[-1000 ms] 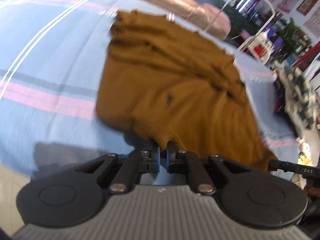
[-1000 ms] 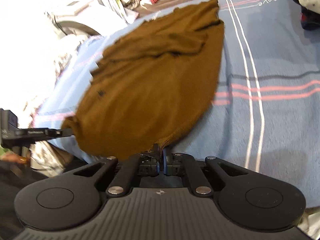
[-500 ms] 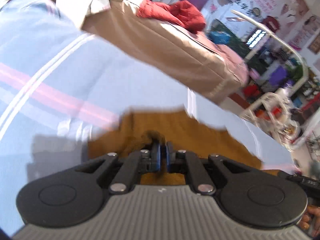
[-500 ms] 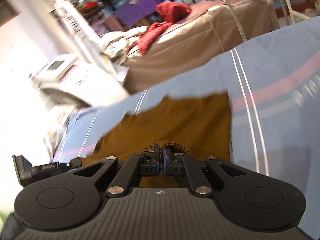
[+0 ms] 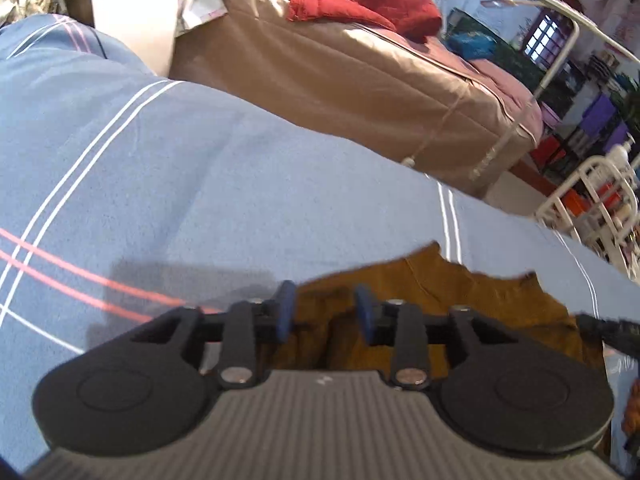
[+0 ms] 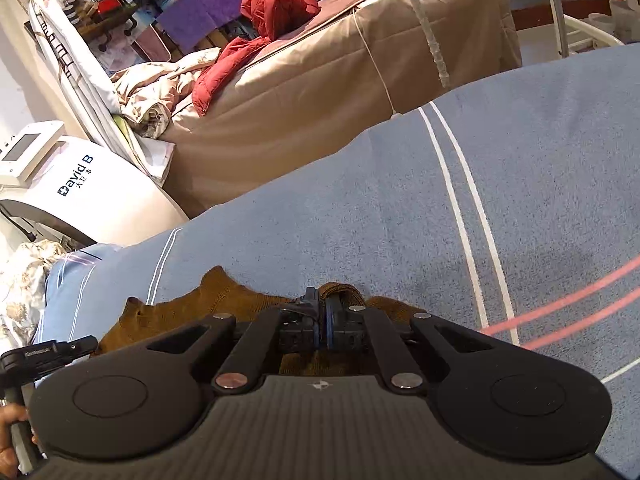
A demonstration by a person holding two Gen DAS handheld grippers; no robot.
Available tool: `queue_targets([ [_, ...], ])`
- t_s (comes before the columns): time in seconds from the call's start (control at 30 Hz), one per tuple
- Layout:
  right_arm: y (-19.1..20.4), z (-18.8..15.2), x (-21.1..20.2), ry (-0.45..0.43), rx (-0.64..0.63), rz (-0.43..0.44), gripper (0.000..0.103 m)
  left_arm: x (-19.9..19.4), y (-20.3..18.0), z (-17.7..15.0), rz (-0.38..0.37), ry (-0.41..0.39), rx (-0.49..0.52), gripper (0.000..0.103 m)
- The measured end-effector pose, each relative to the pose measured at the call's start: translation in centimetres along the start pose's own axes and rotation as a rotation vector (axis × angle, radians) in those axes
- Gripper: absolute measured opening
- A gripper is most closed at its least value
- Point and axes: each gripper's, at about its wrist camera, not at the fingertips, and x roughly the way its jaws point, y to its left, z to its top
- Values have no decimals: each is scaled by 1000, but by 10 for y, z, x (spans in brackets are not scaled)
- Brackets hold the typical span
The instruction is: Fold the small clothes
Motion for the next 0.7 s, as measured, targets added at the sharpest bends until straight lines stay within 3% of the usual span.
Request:
queue_targets([
  [0.03,1,1,2,0,-15,-3,5,-2,-4,-2,3,9,31,59],
  [0.13,4,3,5,4,-24,-9,6,-2,-15,-12,21,24,157,58],
  [0.23,3,4,7,6,-19,-10,6,10,-23,-16,67,59,238,21],
  [0.33,-2,7,10,7,14,1,5,7,-23,-15,50,70,231,6],
  [0.6,-5,7,10,15,68,17,5,-14,-16,-1,89,-19,195,5],
  [0.7,-5,8,8,8,92,22,5,-6,-1,16,76,-39,109,5],
])
